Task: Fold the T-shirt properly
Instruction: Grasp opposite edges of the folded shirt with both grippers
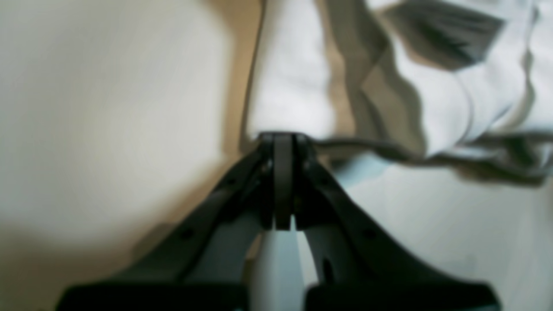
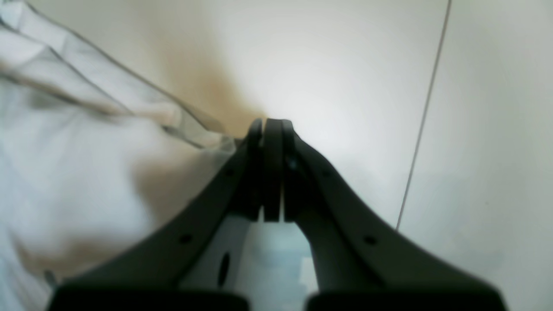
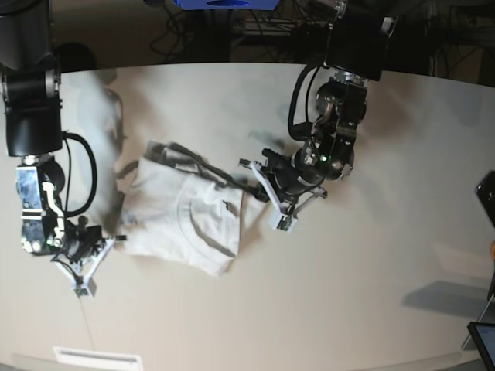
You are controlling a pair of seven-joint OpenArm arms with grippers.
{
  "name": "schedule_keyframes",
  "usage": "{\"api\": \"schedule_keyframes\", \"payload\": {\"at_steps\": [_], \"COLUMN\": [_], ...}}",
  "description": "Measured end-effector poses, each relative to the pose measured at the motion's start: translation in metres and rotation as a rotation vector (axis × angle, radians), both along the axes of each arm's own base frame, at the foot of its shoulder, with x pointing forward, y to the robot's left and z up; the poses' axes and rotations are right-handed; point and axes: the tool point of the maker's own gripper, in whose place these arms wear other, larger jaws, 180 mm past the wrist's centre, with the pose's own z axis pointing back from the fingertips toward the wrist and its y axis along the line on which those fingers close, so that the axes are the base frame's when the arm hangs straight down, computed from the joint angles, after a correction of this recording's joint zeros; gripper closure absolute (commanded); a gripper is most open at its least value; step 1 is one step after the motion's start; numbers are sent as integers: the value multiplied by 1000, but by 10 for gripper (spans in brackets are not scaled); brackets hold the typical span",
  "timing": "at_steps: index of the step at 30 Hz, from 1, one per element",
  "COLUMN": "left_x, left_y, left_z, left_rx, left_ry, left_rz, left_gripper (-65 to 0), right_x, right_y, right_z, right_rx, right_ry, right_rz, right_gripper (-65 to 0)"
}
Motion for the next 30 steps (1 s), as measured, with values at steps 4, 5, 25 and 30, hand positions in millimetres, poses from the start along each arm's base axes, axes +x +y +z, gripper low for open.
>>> {"api": "schedule_keyframes", "payload": {"at_steps": [4,5,25,30], "left_x": [21,25,103,112], "left_y": [-7,-7,-94,-106], "left_z": [1,1,0,4], "left_rx": [-8,-7,-8,-16], "left_ry": [7,10,-93,-95], "left_rz": [8,10,-97,-99], "left_gripper": [0,0,0,0], "right_x": [0,-1,-102,-111], "right_y": [4,4,39,49], "right_z": [1,0,-34,-34], "right_rx": [-1,-2,-33,-1], "right_ry": [-2,-1,145,143], "right_rz": [38,39,145,85], "right_gripper": [-1,-1,-1,-1]}}
